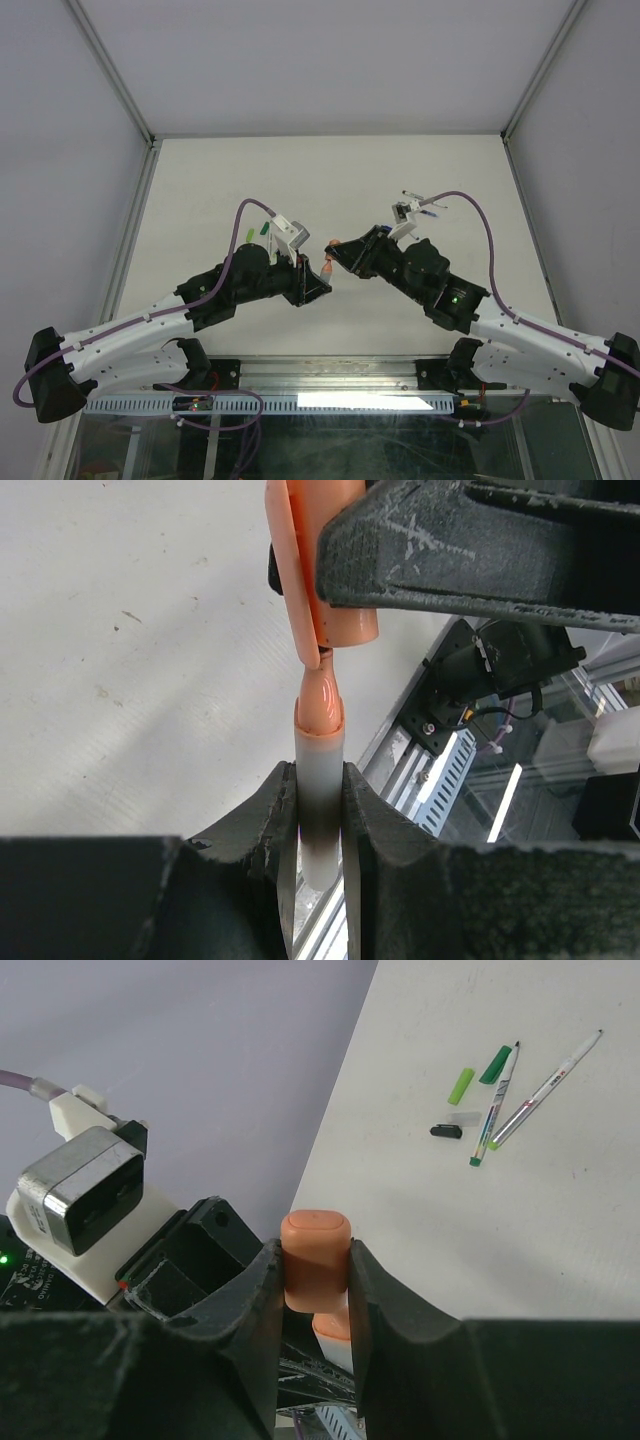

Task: Insert the pens into the pen caps
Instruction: Insert the pen cap onto the pen.

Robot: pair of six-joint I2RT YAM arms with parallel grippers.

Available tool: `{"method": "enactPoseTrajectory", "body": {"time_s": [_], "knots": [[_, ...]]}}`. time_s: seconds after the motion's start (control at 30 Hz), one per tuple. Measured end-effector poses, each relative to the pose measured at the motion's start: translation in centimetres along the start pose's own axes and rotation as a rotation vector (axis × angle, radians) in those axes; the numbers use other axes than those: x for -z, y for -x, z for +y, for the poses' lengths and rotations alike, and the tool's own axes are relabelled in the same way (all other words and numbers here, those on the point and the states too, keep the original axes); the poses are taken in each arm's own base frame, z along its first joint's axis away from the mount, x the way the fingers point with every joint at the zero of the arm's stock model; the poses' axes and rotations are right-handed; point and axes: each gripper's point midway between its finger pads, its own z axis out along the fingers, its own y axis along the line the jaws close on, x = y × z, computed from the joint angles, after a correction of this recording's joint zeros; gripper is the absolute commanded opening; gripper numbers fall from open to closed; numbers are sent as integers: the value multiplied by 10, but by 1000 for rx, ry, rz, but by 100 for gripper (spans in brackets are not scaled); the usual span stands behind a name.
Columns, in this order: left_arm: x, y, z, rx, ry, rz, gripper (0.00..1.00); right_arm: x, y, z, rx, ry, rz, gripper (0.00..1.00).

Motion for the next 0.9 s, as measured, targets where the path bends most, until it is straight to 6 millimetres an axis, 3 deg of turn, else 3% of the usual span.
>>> {"method": "enactPoseTrajectory", "body": {"time_s": [0.6, 0.9], "knots": [[0, -2, 5, 32, 38, -1, 0, -5, -18, -10, 14, -37, 52, 0], [-2, -12, 17, 68, 101, 37, 0, -12, -34, -19, 155, -48, 89, 0]]}}
